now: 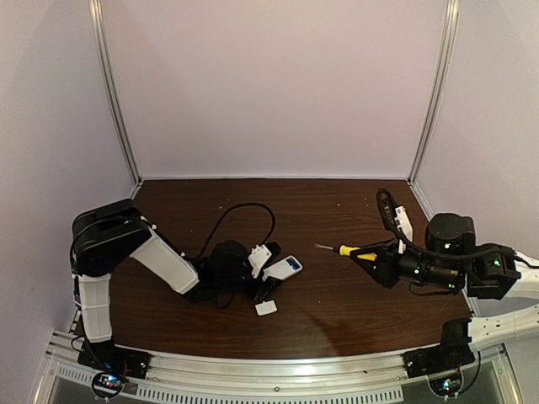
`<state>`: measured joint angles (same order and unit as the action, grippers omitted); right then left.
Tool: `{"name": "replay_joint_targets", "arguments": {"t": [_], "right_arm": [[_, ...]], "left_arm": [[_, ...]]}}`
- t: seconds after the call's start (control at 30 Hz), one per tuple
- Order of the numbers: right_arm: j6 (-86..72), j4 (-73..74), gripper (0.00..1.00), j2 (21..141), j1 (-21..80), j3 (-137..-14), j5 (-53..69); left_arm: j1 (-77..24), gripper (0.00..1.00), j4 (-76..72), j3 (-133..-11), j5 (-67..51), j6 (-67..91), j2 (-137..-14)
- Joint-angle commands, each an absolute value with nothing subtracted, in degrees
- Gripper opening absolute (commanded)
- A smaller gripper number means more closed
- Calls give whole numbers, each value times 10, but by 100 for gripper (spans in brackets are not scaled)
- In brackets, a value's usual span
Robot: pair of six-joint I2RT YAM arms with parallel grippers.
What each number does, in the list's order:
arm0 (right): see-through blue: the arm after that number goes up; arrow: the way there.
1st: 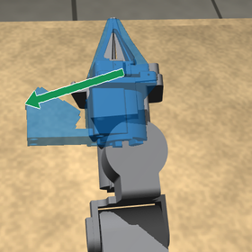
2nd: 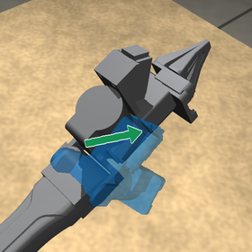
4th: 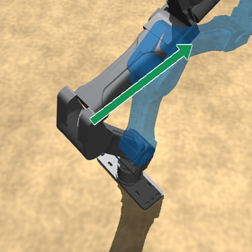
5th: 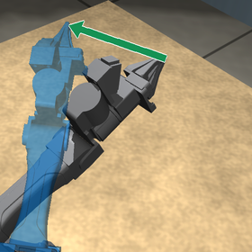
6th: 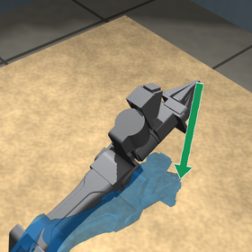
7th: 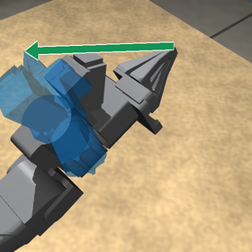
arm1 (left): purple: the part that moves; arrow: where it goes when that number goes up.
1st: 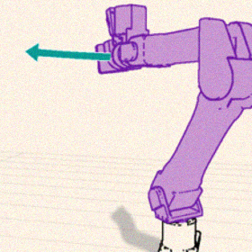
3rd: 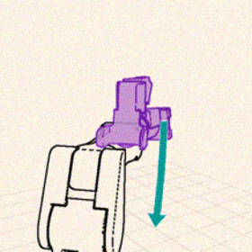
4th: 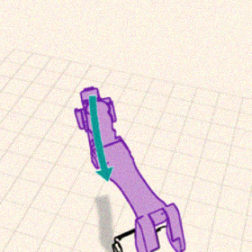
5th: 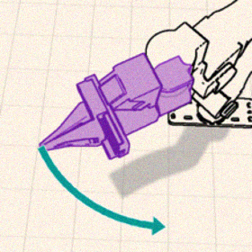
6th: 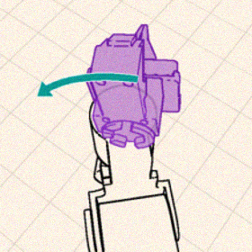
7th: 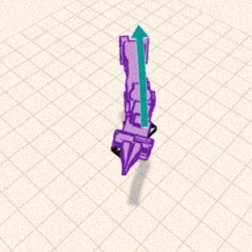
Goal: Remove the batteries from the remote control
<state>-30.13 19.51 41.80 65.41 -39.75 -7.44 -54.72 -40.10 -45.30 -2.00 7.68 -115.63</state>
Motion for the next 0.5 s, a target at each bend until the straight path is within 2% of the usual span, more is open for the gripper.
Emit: {"name": "replay_joint_targets", "arguments": {"t": [0.0,0.2,0.37,0.47], "right_arm": [[-296,189,1,418,655,-390,-72],[-293,188,0,419,655,-389,-71],[-287,179,0,420,655,-382,-71],[-282,172,0,421,655,-378,-73]], "left_arm": [[-543,54,-405,-443,-47,68,-1176],[-543,30,-398,-441,-58,42,-1158],[-543,0,-395,-417,-41,22,-1117],[-543,0,-391,-395,-22,14,-1082]]}}
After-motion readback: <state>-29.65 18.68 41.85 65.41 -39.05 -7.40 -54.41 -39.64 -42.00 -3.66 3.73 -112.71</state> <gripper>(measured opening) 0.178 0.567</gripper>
